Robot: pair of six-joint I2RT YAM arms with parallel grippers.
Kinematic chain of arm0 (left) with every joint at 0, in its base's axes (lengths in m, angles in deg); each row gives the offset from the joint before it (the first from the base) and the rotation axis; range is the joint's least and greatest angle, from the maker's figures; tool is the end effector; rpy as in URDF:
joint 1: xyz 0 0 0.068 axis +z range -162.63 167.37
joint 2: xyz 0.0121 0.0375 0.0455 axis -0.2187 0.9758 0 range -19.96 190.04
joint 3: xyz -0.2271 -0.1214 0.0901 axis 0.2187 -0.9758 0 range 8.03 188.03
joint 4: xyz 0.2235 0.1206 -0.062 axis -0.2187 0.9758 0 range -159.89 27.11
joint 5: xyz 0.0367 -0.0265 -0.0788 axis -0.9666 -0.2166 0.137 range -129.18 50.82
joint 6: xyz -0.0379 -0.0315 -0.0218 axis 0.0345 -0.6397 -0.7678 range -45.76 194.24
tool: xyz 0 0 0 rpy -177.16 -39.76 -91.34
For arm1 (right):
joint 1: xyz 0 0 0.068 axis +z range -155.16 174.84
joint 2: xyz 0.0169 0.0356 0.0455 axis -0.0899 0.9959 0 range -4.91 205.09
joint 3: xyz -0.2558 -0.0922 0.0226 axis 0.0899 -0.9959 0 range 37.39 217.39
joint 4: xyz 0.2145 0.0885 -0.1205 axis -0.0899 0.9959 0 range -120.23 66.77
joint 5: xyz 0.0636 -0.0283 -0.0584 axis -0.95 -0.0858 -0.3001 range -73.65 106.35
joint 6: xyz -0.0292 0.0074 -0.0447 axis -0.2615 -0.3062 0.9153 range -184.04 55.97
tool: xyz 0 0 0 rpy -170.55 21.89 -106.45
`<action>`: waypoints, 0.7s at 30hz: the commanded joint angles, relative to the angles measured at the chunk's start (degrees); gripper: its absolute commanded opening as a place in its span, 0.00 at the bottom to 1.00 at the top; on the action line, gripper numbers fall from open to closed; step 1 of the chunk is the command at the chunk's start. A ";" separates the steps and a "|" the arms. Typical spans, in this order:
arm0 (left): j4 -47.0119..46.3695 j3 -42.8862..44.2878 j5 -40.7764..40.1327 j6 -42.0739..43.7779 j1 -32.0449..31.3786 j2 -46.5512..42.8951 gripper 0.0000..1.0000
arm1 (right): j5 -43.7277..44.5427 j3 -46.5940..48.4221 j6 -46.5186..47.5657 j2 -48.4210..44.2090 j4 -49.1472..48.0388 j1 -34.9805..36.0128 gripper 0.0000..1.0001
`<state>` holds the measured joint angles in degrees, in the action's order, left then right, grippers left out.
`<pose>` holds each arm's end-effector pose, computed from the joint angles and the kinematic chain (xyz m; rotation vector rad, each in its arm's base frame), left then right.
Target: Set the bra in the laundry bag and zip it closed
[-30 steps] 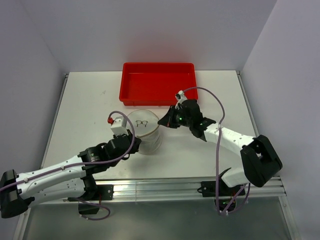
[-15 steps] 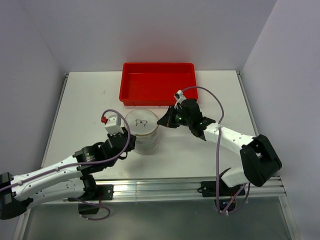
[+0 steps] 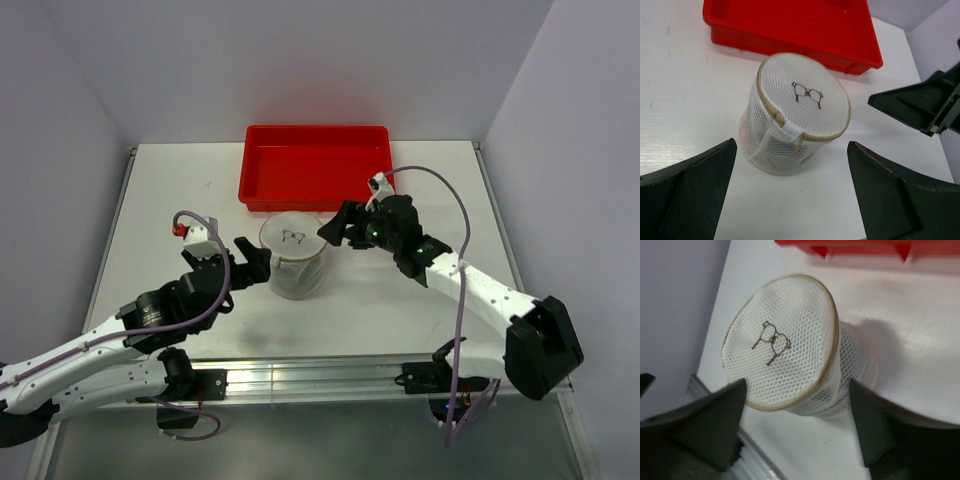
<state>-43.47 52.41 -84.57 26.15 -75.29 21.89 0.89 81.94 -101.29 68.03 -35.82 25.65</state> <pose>0.0942 -0.1268 0.3204 -0.2619 1.8771 -0.5450 0.2411 0.1549 0.2602 -0.0707 2.1034 1.0150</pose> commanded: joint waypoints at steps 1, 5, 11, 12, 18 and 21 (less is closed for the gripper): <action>-0.93 3.95 -3.13 3.62 0.25 -1.59 0.99 | 5.17 -0.52 2.45 -6.40 2.23 -0.05 0.98; 2.75 6.24 -5.59 3.97 0.25 -2.73 0.99 | 11.23 -2.54 4.20 -17.09 4.88 -0.13 1.00; 7.77 7.04 -6.73 4.94 0.25 -5.45 0.99 | 23.87 -8.95 4.65 -35.64 8.48 -0.22 1.00; 8.04 6.60 -6.65 5.03 0.25 -6.07 0.99 | 25.29 -9.66 4.65 -37.68 9.01 -0.22 1.00; 8.30 4.93 -3.40 6.79 0.25 -9.59 0.99 | 34.53 -12.65 5.09 -46.93 12.44 -0.22 1.00; 5.50 2.47 0.28 8.45 0.25 -10.82 0.99 | 35.76 -12.65 4.83 -46.58 13.41 -0.22 1.00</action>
<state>-36.30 56.78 -87.91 31.74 -75.22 11.68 31.20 70.01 -97.20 20.87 -24.78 25.65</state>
